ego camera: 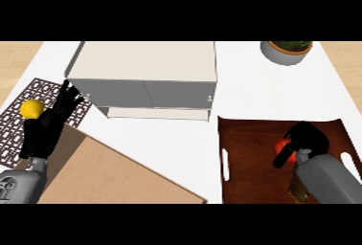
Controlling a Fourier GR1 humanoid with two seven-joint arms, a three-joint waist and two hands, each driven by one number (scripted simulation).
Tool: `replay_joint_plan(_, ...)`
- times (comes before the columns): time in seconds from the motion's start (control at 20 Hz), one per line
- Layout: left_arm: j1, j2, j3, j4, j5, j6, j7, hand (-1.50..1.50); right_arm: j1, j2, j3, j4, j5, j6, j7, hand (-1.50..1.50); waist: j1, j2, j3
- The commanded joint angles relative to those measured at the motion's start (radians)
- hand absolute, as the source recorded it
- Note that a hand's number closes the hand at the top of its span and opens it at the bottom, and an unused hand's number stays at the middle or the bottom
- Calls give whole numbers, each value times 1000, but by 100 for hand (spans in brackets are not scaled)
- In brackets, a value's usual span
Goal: Pick the tomato from the tray and place it in the tiered shelf
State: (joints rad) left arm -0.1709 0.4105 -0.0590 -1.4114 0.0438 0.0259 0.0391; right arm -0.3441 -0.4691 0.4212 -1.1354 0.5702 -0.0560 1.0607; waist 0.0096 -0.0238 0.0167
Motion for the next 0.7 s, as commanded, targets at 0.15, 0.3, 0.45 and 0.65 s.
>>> replay_joint_plan(0.15, 113, -113, -78, 62, 23, -21, 13, 0, -22, 52, 50, -82, 107, -20, 109, 150, -17, 19, -20)
replay_joint_plan(0.3, 102, -101, -76, 42, 26, -28, 26, 0, -24, 235, 200, -201, 186, -45, 110, 150, -9, 14, -21)
replay_joint_plan(0.45, 131, -93, -76, 37, 30, -41, 25, 0, -33, 337, 311, -294, 258, -15, 135, 150, -7, 5, -22)
replay_joint_plan(0.65, 144, -103, -69, 45, 21, -21, 19, 0, -53, 425, 351, -378, 392, -11, 247, 150, -29, 6, -22)
